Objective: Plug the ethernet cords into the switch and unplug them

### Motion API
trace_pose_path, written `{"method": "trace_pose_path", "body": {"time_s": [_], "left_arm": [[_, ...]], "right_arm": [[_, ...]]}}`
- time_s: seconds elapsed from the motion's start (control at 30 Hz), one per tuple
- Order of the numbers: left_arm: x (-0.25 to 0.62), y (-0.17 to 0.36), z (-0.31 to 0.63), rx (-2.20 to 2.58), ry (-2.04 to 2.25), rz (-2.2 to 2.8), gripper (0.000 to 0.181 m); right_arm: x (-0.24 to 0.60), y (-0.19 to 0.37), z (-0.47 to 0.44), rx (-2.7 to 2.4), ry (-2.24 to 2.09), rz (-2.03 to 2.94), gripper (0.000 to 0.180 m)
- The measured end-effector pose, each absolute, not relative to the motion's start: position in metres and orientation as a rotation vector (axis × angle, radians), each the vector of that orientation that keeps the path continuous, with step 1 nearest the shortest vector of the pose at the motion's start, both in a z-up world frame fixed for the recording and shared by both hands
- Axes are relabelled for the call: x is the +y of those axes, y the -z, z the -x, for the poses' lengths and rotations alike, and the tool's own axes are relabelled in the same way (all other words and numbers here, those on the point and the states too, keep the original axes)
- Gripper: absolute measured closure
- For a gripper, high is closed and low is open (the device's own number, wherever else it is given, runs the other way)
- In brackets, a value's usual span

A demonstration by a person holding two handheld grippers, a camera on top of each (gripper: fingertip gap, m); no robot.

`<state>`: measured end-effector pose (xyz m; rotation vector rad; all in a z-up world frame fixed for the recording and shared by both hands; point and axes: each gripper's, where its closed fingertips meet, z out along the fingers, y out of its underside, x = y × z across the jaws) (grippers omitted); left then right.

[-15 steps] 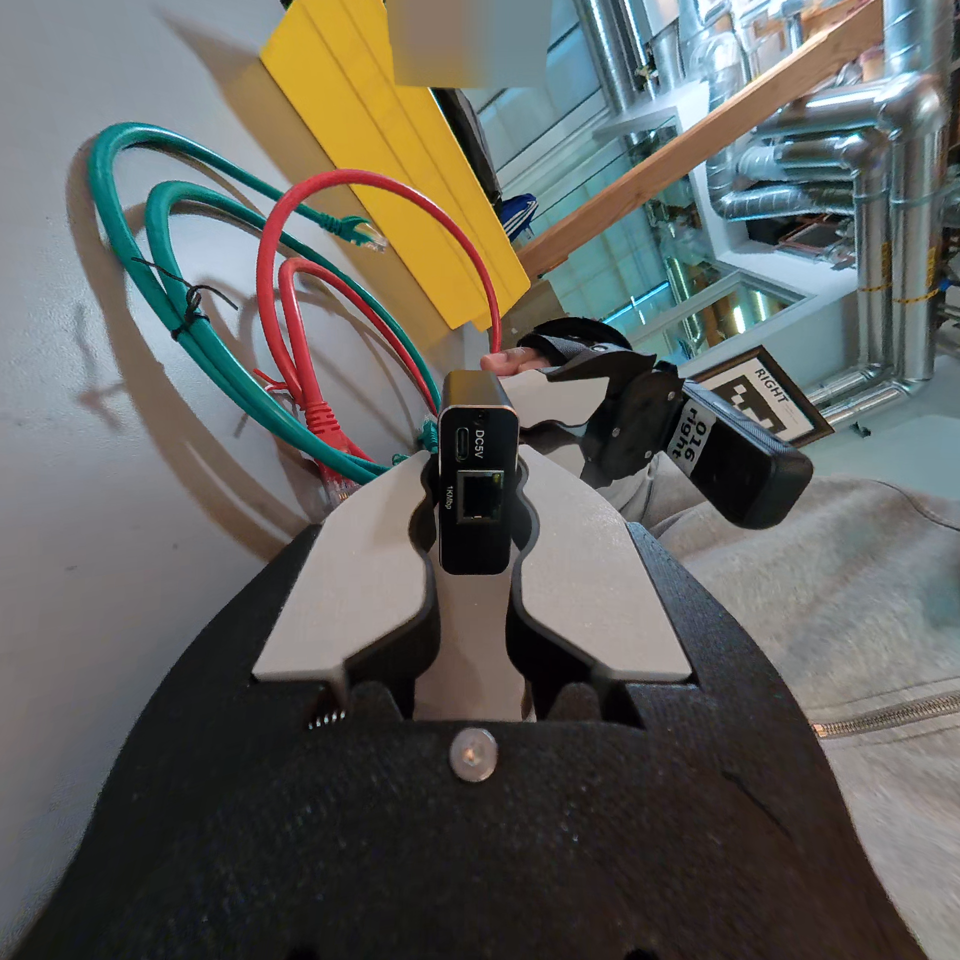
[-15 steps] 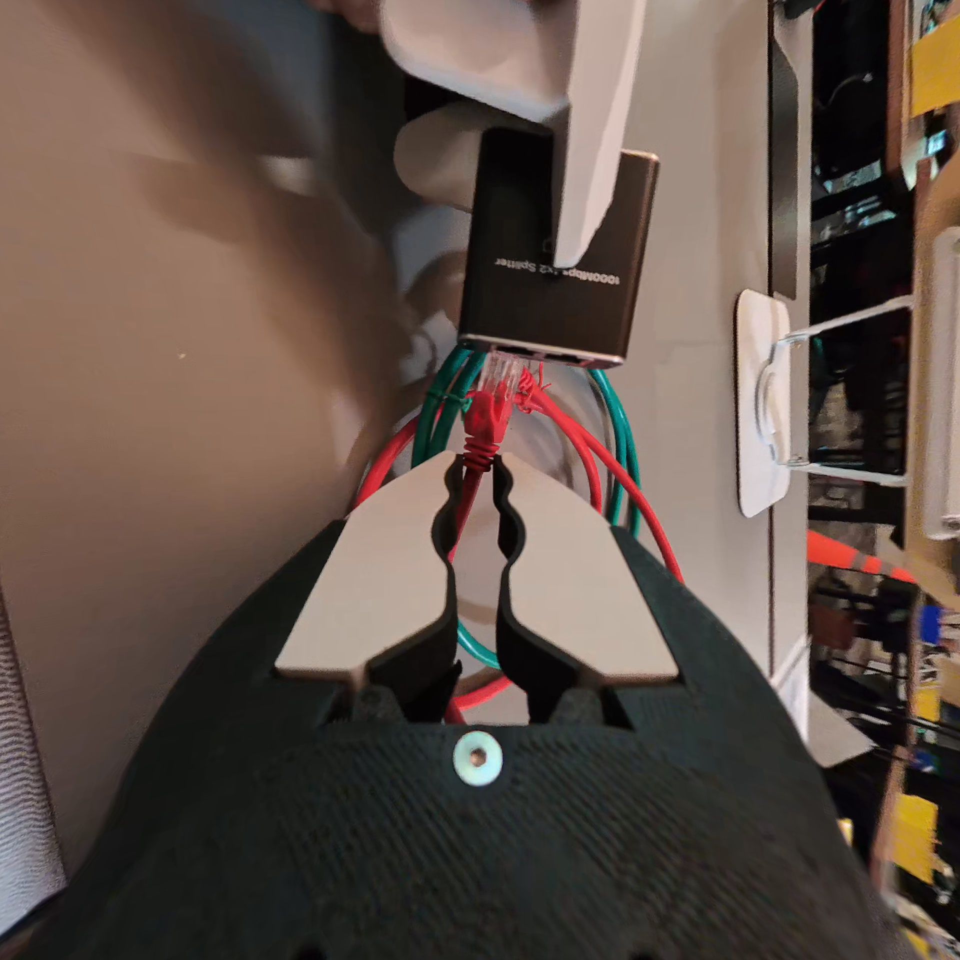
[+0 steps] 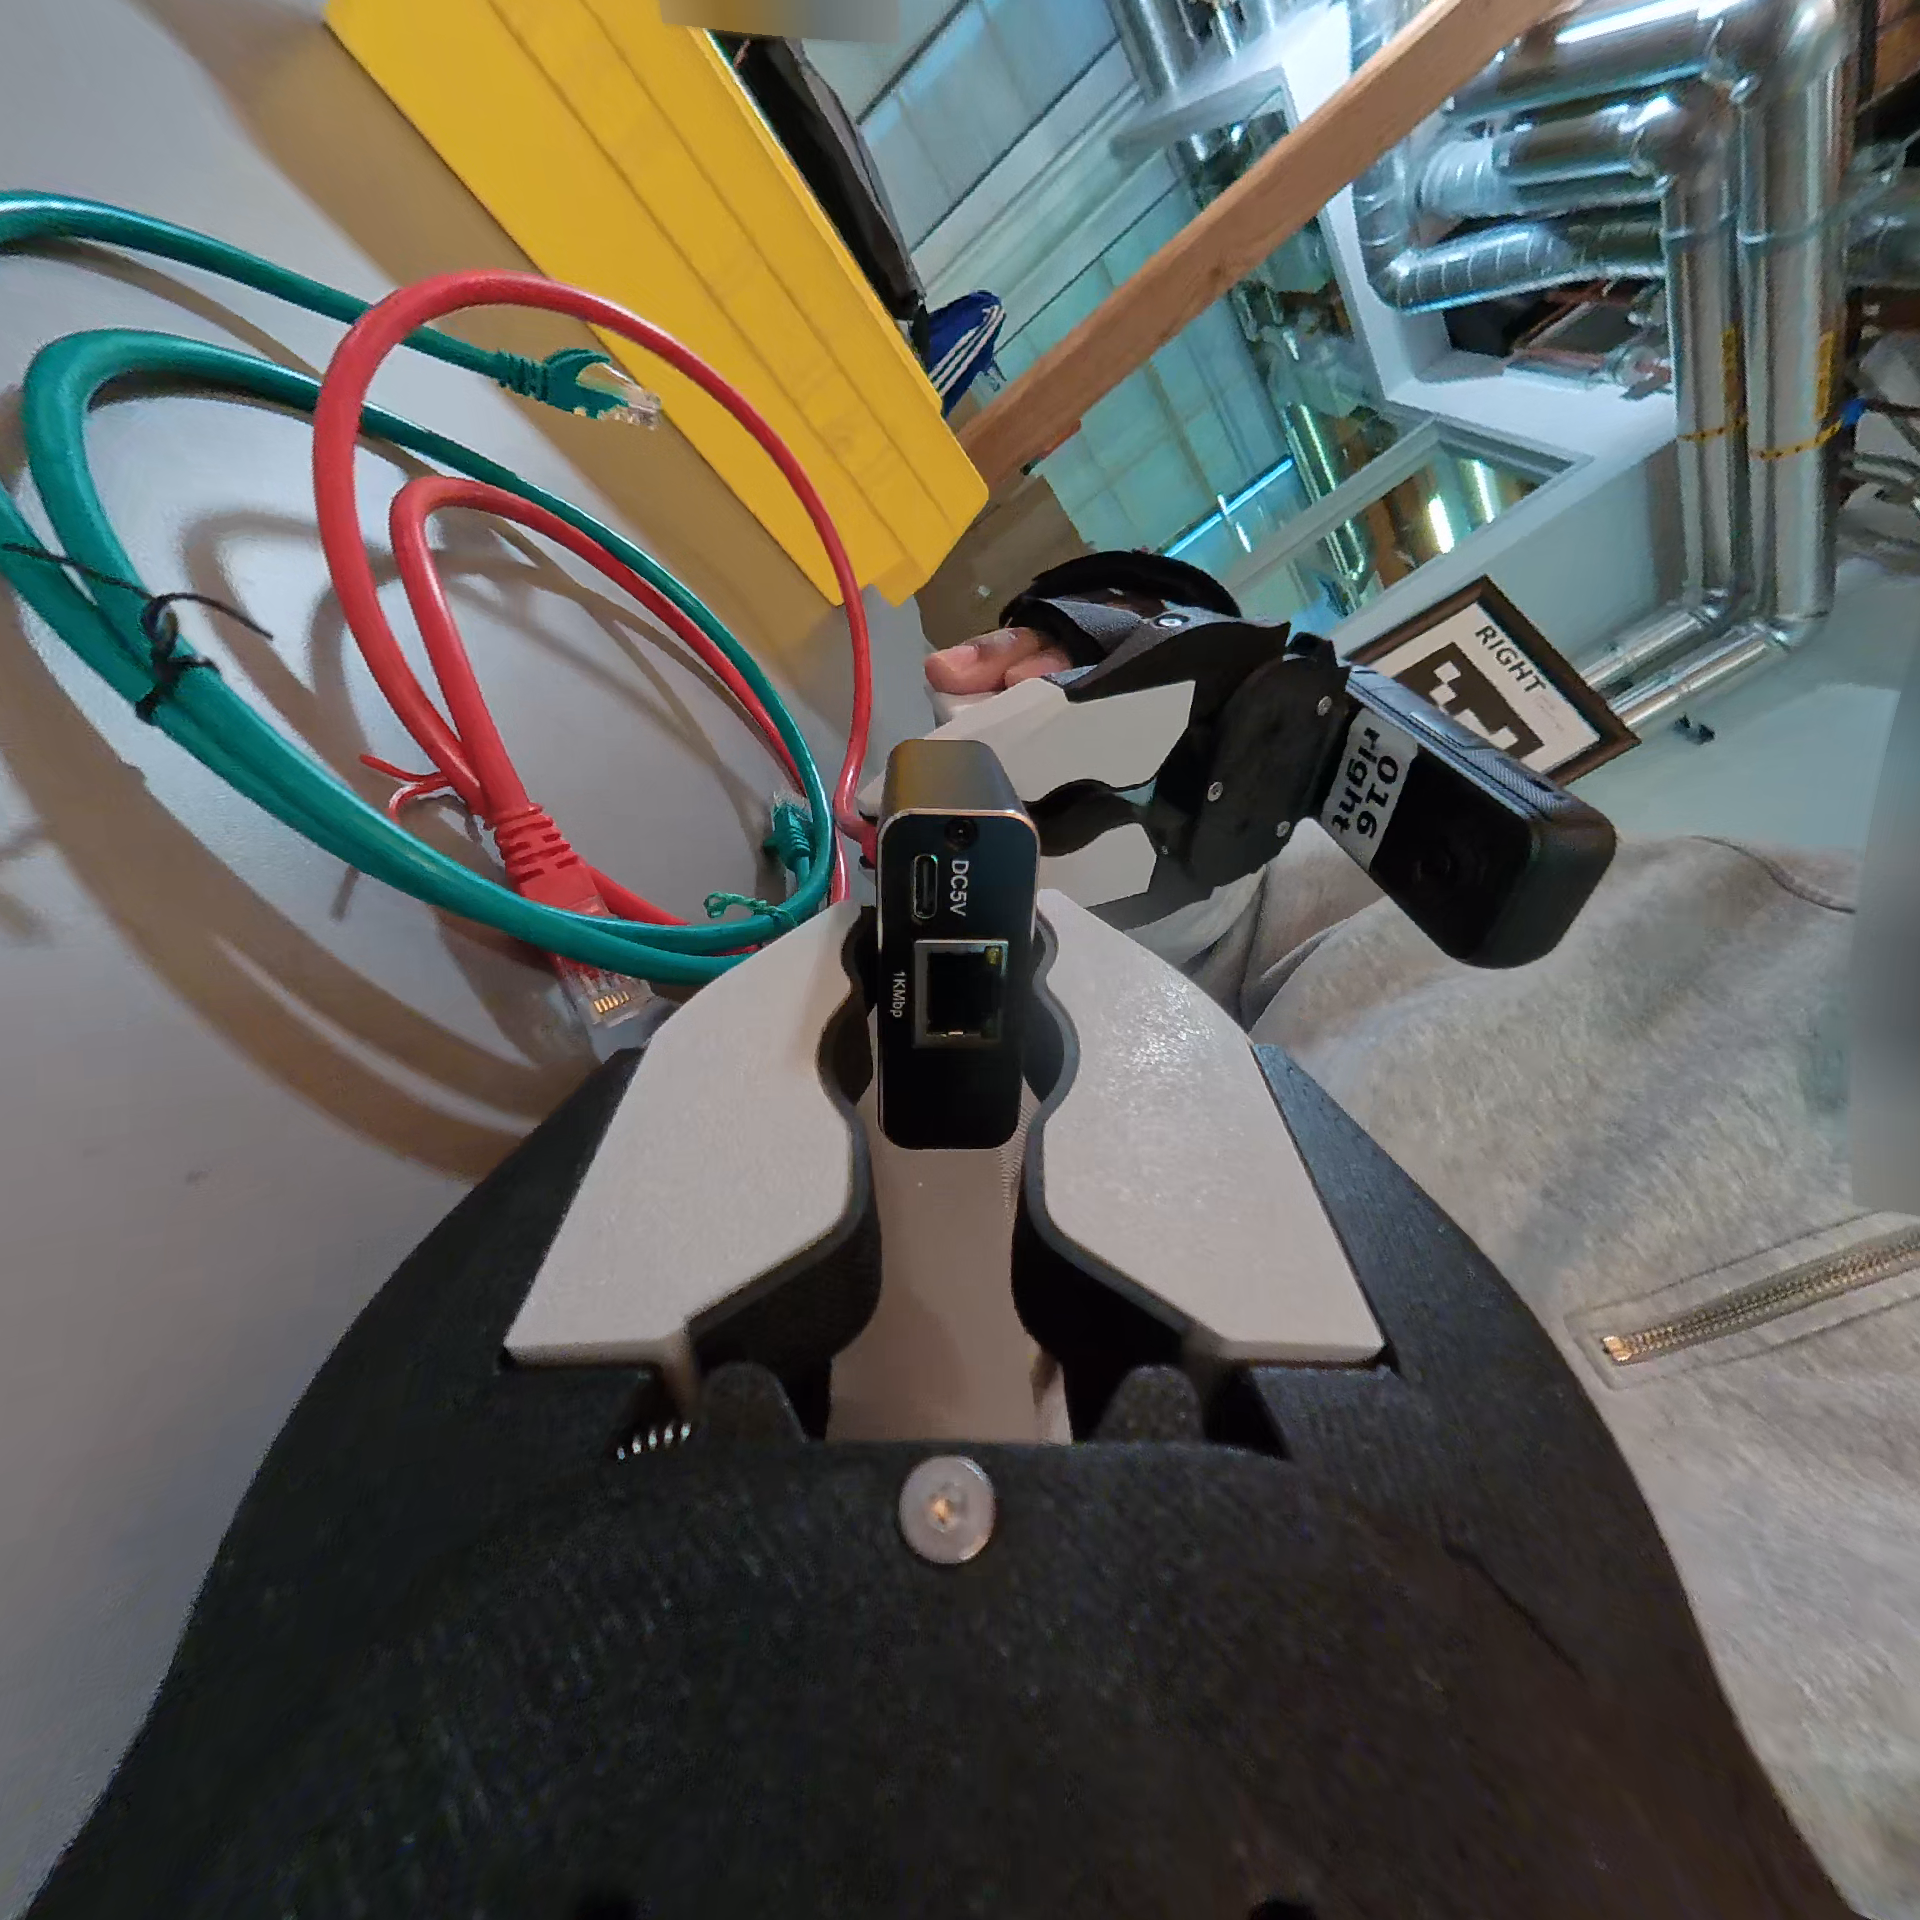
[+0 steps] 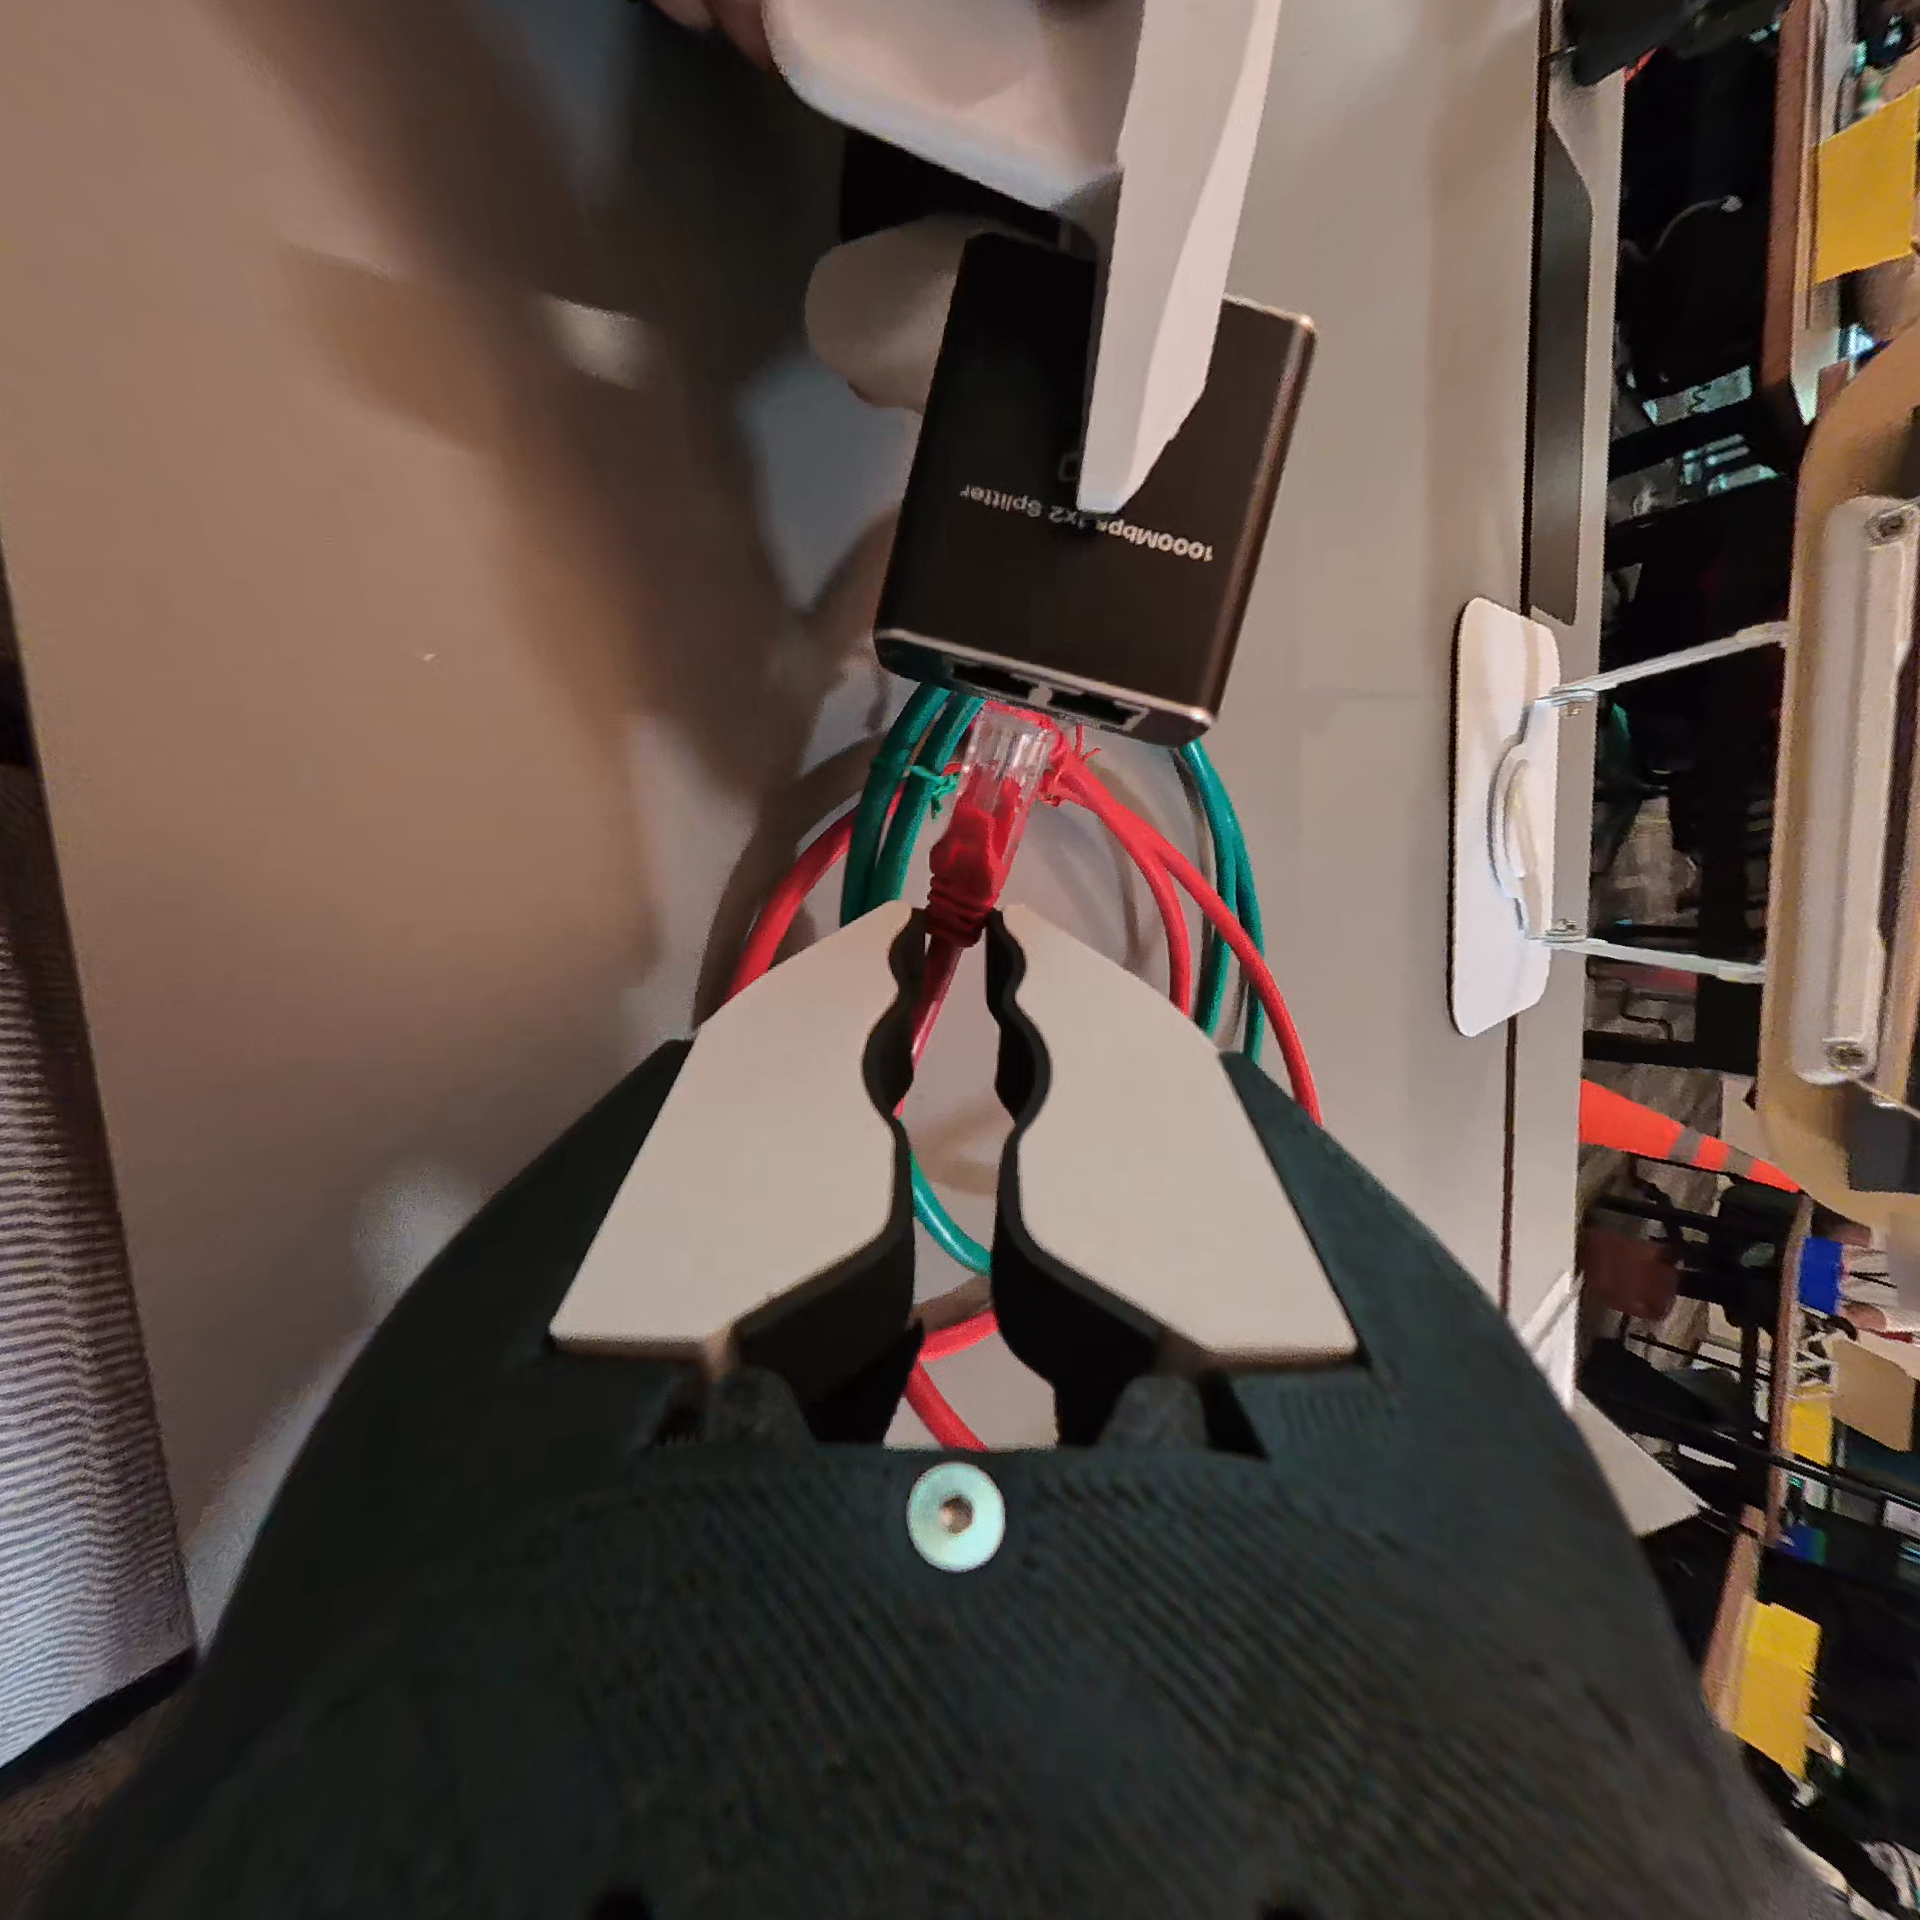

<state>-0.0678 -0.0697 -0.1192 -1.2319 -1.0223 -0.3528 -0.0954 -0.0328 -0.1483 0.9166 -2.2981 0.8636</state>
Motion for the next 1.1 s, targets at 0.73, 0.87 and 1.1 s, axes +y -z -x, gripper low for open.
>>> {"method": "trace_pose_path", "body": {"time_s": [0.73, 0.87, 1.1], "left_arm": [[-0.069, 0.109, 0.072, -0.953, 0.037, 1.365, 0.155], [-0.073, 0.105, 0.072, -0.946, 0.064, 1.31, 0.155], [-0.073, 0.101, 0.069, -0.927, 0.169, 1.229, 0.155]], "right_arm": [[-0.034, 0.136, 0.093, -2.222, -0.71, -0.81, 0.17], [-0.038, 0.124, 0.092, -2.177, -0.799, -0.797, 0.17], [-0.04, 0.118, 0.09, -2.13, -0.891, -0.798, 0.17]]}}
